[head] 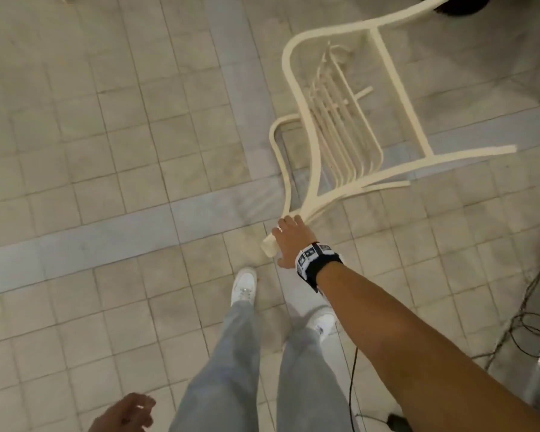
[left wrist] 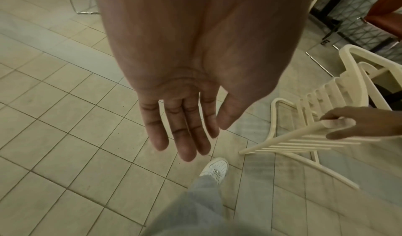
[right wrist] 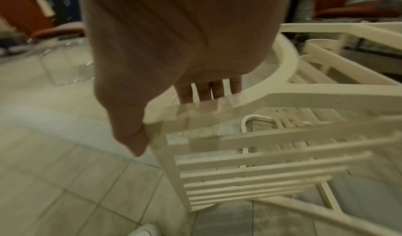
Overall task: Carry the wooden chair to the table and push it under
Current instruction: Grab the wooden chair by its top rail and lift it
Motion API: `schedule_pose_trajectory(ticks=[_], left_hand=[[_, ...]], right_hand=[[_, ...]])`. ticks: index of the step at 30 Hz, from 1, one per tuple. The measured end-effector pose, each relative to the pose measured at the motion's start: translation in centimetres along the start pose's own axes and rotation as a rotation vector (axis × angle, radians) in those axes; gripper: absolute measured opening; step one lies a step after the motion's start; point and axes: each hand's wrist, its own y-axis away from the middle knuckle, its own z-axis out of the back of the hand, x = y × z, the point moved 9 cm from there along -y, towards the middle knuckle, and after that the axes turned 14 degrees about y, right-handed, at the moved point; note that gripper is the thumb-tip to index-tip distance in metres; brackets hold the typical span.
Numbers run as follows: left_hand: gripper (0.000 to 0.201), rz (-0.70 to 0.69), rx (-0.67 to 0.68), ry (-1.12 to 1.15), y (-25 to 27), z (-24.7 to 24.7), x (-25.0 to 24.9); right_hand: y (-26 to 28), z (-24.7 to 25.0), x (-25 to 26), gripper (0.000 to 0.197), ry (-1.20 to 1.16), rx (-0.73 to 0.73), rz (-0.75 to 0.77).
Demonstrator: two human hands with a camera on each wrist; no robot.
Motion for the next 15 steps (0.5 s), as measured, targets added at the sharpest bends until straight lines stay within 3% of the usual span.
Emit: schedule_pose_trajectory(ticks=[3,7,15], left_hand=[[0.012,0.009,0.04,0.029,-2.9,-1.2,-3.0],[0.021,-0.054,0.068,-0.051,-4.1,-1.6,-5.0],[0.023,-0.246,0.167,-0.111,-4.9,-3.3,-15.1]], right_hand=[[-2.5,-1.2,0.8,0.085,0.108,0.013,0.064],[-3.7,-0.9,1.7,0.074,0.099,0.008,0.095],[1.7,3.9,-0.8,0.064,-0.045,-0.181,0.034]])
